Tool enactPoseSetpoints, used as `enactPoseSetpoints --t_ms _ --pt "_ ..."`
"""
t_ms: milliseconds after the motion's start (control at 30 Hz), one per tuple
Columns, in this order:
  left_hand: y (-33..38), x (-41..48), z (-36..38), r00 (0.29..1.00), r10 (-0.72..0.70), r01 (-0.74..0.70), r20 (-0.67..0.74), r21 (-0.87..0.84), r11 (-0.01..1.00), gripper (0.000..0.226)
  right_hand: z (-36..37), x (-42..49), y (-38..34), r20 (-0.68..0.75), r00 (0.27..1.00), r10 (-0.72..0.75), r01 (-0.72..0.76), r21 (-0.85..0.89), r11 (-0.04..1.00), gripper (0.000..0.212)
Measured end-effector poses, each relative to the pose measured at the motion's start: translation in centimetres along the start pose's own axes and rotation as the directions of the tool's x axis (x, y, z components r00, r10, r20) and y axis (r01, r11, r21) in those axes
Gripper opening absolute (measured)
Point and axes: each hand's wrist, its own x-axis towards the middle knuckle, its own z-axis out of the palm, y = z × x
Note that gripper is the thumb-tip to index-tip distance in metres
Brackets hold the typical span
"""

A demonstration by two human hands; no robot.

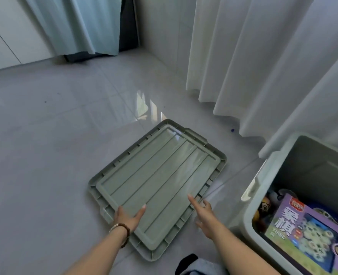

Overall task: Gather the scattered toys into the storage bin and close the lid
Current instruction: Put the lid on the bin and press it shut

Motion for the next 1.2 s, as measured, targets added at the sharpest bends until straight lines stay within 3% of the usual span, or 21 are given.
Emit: enactPoseSetpoints --t_ms 133,233,367,467,533,600,667,767,867,1033,1200 --pt "0.4 0.7 2.6 1.000 -0.012 0.015 0.028 -0.088 0.996 0.109 0.8 1.5 1.2 0.079 0.996 0.046 -0.055 0.111 0.992 0.106" --pt "2.6 1.4 3.3 0.999 0.032 -0.032 0.001 -0.083 0.996 0.103 1.6 1.8 0.3 0.081 0.996 0.028 -0.036 0.099 0.994 0.103" --pt "8.7 2.3 1.7 0.972 0.222 -0.223 -0.076 -0.009 0.975 0.098 2.8 1.4 -5.2 -0.148 0.985 -0.091 0.093 0.009 0.996 0.089" --pt "14.1 2.6 0.0 0.920 0.365 -0.357 -0.144 0.079 0.931 0.091 4.1 0.3 -13.0 -0.098 0.976 -0.194 0.194 -0.012 0.981 0.077" --pt "17.3 2.9 -0.3 0.882 0.442 -0.414 -0.162 0.182 0.892 0.088 3.8 -0.5 -18.8 0.012 0.941 -0.339 0.337 -0.162 0.928 0.073" --pt "20.5 3.5 0.4 0.830 0.537 -0.488 -0.152 0.269 0.830 0.086 1.7 -0.6 -23.8 0.125 0.860 -0.494 0.506 -0.326 0.798 0.069" --pt "23.3 4.6 2.1 0.768 0.632 -0.555 -0.104 0.385 0.738 0.084 -1.9 0.9 -27.2 0.163 0.824 -0.542 0.550 -0.459 0.697 0.066" --pt "26.1 6.7 6.3 0.724 0.690 -0.591 0.007 0.522 0.615 0.085 -8.0 5.7 -29.3 0.109 0.851 -0.514 0.466 -0.607 0.643 0.057" --pt "27.5 8.6 10.4 0.722 0.684 -0.601 0.101 0.582 0.548 0.100 -12.8 10.1 -30.1 0.037 0.890 -0.454 0.340 -0.717 0.608 0.057" --pt "29.4 12.6 14.6 0.728 0.654 -0.599 0.205 0.653 0.463 0.124 -15.9 16.5 -32.1 -0.052 0.902 -0.429 0.241 -0.765 0.598 0.063" --pt "30.0 15.8 17.6 0.765 0.581 -0.593 0.279 0.655 0.467 0.105 -15.9 22.7 -32.0 -0.079 0.906 -0.416 0.208 -0.772 0.600 0.065"
